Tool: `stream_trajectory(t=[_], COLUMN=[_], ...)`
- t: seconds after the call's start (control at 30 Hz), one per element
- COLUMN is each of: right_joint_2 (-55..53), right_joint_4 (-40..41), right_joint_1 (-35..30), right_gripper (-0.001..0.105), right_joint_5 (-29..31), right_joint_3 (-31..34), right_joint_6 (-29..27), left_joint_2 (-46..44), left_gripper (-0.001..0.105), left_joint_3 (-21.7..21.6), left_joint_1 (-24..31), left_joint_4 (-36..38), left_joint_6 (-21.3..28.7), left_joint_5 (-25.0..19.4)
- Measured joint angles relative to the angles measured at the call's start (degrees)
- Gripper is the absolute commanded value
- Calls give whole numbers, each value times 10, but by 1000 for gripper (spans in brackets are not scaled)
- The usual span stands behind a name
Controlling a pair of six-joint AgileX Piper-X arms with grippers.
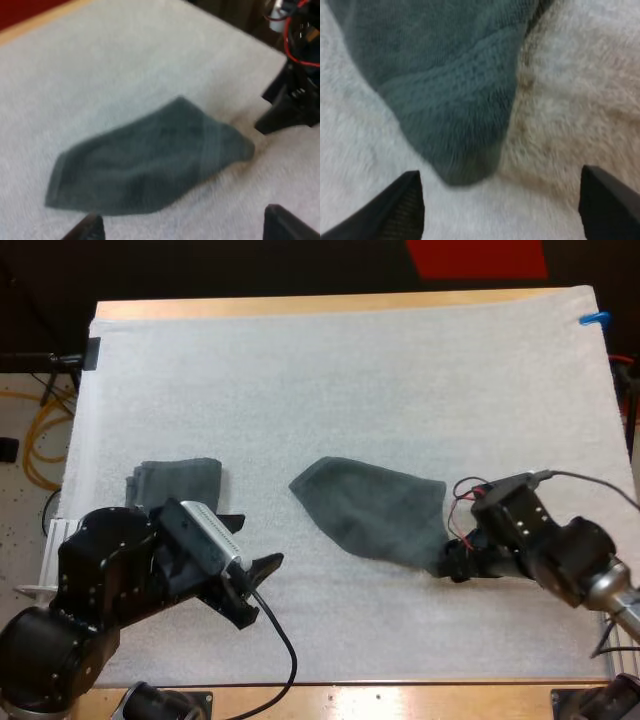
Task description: Pick towel from pile fold and stack
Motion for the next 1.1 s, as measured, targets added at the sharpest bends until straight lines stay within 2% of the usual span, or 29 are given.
stream_trajectory(t=[0.13,0.23,0.33,0.4,0.43,0.6,0.7,0.9,1.0,1.03,1.1], right_joint_2=[41,84,125,152,163,191,191,191,191,191,191], right_joint_4=[-89,-146,-200,-227,-235,-271,-293,-358,-363,-363,-361], right_joint_1=[0,0,0,0,0,-2,-19,-72,-98,-106,-121], right_gripper=[63,55,32,8,0,0,0,0,1,2,18], right_joint_5=[-4,4,5,6,14,98,130,140,132,120,91], right_joint_3=[29,32,32,32,32,32,18,-23,-31,-30,-30], right_joint_6=[0,0,0,0,0,-6,-45,-95,-99,-99,-99], left_joint_2=[0,0,0,0,0,0,0,0,0,0,0], left_gripper=[62,62,62,62,62,62,62,62,62,62,62], left_joint_3=[6,7,7,7,7,7,7,7,7,7,7], left_joint_1=[0,0,0,0,0,0,0,0,0,0,0], left_joint_4=[14,15,15,15,15,15,15,13,12,12,12], left_joint_6=[0,0,0,0,0,0,0,0,0,0,0], left_joint_5=[0,0,0,0,0,0,0,0,0,0,0])
